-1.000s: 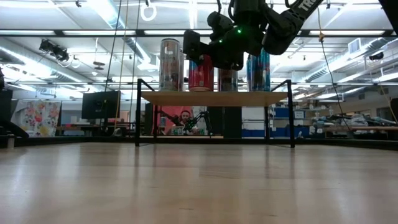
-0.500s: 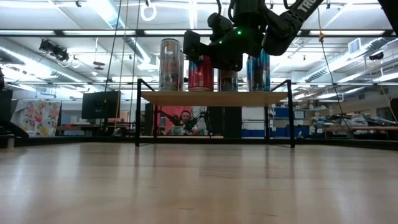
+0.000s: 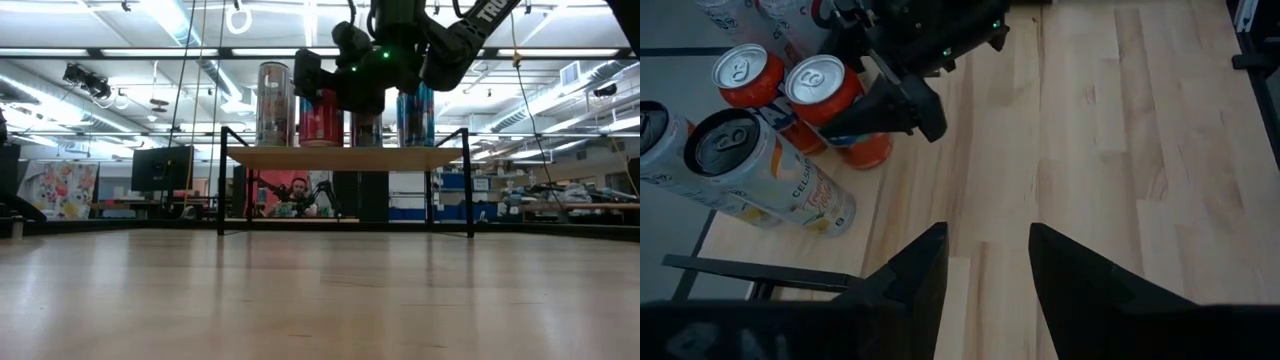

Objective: Place canned beverage on shelf
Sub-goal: Put the red soda can on the shelf aligned with the other red soda can

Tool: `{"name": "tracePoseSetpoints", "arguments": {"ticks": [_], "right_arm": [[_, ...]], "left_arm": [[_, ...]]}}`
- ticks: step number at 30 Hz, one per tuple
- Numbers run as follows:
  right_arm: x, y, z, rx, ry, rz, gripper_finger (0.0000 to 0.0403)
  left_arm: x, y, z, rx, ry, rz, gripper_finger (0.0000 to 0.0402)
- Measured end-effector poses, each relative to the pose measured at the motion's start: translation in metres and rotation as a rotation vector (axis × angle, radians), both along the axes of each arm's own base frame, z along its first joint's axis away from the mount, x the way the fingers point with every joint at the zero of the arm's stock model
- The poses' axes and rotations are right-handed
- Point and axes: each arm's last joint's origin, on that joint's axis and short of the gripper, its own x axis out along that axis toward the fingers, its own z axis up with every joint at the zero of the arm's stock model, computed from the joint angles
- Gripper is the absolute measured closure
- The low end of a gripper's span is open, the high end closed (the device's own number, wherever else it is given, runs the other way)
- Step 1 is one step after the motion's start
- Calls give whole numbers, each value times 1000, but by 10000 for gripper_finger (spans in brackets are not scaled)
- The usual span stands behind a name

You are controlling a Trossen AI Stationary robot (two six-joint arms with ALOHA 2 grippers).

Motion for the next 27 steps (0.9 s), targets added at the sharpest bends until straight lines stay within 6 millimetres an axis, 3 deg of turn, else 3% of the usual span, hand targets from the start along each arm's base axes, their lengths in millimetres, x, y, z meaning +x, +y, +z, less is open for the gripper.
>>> {"name": "tracePoseSetpoints", "arguments": {"ticks": [11, 20, 27], "right_arm": [[0, -4, 0, -5, 4, 22, 23], [2, 10, 0, -16, 21, 9, 21], [0, 17, 2, -51, 56, -106, 21]], "left_arm": [[0, 0, 0, 1, 1, -1, 251], [0, 0, 0, 4, 1, -4, 251], [0, 0, 0, -6, 2, -14, 251]]}}
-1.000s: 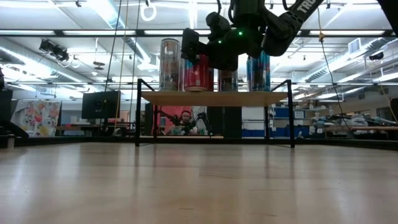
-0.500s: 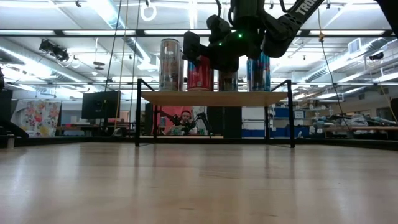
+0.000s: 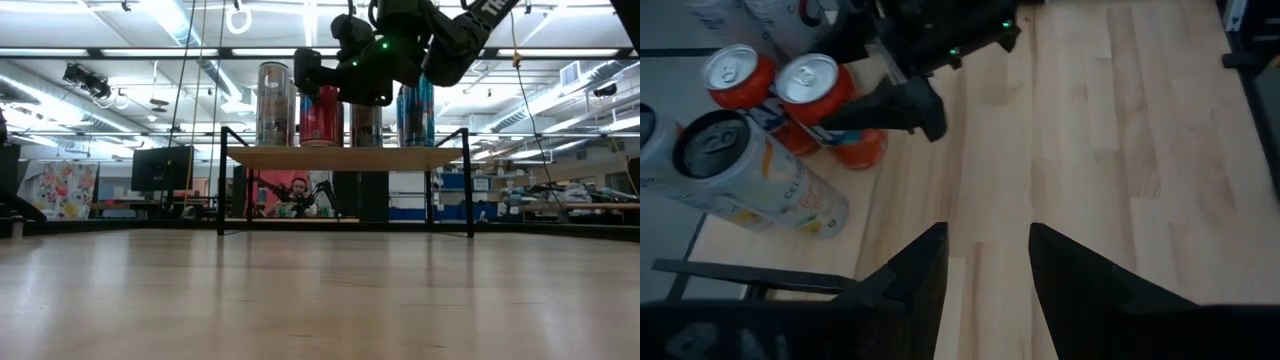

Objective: Place canned beverage on shelf
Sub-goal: Put the red soda can on the shelf aligned with the other red soda can

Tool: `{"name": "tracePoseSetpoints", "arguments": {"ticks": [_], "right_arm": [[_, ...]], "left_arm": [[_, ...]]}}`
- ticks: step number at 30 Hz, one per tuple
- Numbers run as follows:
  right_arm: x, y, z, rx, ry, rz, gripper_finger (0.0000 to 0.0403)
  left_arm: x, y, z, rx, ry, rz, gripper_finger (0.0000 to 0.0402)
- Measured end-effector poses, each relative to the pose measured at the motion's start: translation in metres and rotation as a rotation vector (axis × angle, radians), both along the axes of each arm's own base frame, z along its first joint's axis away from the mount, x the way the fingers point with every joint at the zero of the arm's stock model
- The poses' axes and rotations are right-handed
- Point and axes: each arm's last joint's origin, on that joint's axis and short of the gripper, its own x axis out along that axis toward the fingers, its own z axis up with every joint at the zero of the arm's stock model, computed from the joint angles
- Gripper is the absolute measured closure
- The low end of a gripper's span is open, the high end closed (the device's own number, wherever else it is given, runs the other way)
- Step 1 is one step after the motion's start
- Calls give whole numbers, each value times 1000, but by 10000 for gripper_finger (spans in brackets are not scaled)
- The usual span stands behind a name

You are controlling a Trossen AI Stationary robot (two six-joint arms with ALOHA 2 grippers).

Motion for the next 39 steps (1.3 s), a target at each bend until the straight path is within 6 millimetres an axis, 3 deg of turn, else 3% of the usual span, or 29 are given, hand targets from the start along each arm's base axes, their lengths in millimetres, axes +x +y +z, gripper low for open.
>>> {"name": "tracePoseSetpoints", "arguments": {"ticks": [23, 31, 39], "right_arm": [[-1, 6, 0, -29, 58, -68, 21], [-1, 21, 1, -27, 68, -110, 21], [-3, 47, 1, -21, 96, -176, 21]], "left_arm": [[0, -1, 0, -21, 0, -18, 251], [0, -1, 0, -18, 1, -20, 251], [0, -1, 0, -16, 2, -23, 251]]}}
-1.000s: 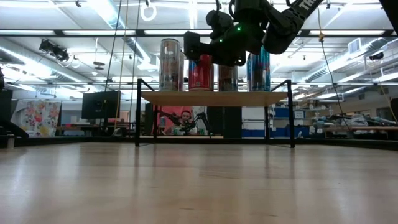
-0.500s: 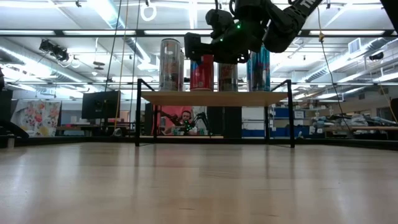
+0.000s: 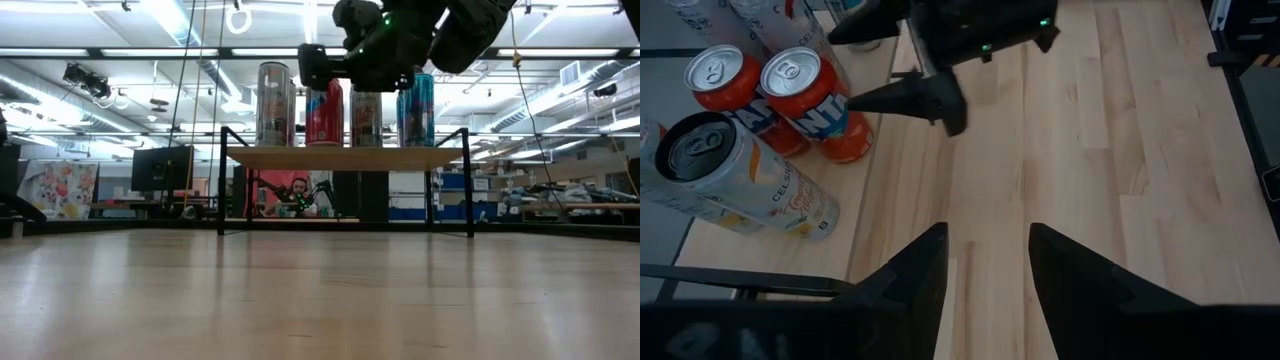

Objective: Place canned beverage on shelf
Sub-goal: Put the red soda can on the shelf aligned with the other red soda can

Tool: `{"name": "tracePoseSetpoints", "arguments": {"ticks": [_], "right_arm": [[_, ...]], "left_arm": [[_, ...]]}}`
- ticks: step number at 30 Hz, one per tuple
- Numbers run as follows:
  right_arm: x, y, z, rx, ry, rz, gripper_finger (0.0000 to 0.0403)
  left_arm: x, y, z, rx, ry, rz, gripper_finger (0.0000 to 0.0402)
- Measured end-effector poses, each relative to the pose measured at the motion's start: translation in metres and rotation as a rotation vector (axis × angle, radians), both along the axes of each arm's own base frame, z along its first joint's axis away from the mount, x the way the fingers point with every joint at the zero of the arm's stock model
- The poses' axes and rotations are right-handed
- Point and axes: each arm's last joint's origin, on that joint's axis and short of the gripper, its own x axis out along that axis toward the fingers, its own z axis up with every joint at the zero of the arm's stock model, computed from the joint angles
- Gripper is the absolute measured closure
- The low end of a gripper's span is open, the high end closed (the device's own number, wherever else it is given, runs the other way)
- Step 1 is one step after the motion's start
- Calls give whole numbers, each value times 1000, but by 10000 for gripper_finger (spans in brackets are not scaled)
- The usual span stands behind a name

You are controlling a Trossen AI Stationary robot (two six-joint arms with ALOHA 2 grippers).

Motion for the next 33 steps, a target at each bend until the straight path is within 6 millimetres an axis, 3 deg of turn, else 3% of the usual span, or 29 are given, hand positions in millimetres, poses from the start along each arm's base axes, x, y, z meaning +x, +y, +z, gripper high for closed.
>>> {"name": "tracePoseSetpoints", "arguments": {"ticks": [10, 16, 21, 26, 33], "right_arm": [[-5, 68, 11, -95, 63, 215, 17], [-21, 98, 39, -204, 86, 326, 18], [-44, 110, 65, -181, 158, 145, 18], [-60, 121, 81, -196, 209, 140, 28], [-74, 117, 97, -193, 341, 57, 36]], "left_arm": [[-3, 0, -3, 3, 40, -1, 251], [-3, 0, -3, 3, 43, -1, 251], [-3, 0, -3, -1, 42, 3, 251], [-3, 0, -3, -7, 41, 10, 251], [-8, 1, -2, 5, 34, 39, 251]]}}
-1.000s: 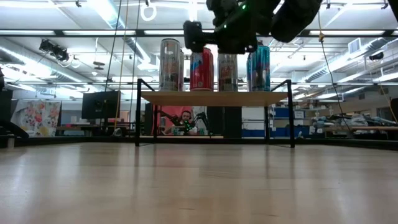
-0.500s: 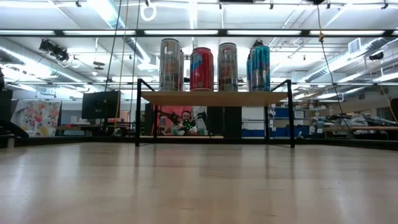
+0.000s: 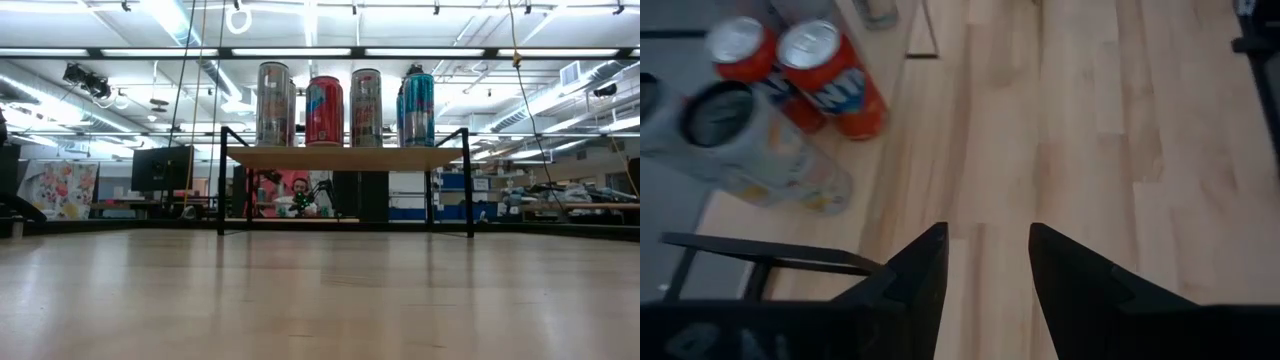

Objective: Place canned beverage on shelf
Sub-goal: Put the red soda can on the shelf aligned with the other red soda can

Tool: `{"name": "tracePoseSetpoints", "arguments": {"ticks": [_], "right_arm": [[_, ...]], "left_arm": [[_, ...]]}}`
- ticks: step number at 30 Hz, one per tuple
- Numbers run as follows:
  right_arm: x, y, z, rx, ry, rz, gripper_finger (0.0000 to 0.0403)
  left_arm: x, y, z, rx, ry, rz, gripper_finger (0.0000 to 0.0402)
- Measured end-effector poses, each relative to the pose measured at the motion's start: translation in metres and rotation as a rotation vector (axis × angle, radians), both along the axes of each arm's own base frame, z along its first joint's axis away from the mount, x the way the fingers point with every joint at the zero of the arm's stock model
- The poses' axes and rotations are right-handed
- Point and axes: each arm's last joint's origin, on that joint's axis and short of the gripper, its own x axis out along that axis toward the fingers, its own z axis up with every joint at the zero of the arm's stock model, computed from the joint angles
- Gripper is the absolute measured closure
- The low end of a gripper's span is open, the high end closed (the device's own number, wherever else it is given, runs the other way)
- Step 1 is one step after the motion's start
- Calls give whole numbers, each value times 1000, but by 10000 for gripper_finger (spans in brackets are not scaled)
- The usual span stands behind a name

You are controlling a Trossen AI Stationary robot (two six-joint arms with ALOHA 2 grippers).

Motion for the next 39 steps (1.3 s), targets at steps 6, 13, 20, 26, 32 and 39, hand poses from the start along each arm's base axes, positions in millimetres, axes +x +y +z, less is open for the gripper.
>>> {"name": "tracePoseSetpoints", "arguments": {"ticks": [6, 13, 20, 26, 32, 39], "right_arm": [[-13, -12, 19, 49, -65, -39, 48], [-12, -20, 18, 103, -113, -96, 148], [-3, -19, -12, 131, -170, -74, 328], [6, -33, -37, 111, -224, 50, 388], [16, -58, -60, 176, -271, 199, 397], [26, -87, -73, 269, -238, 339, 398]], "left_arm": [[-12, 1, 4, 32, -30, 11, 251], [-25, 2, 9, 35, -67, 12, 251], [-38, 3, 13, 51, -103, 23, 251], [-42, 3, 15, 50, -116, 24, 251], [-42, 3, 15, 50, -116, 24, 251], [-42, 3, 15, 49, -116, 24, 251]]}}
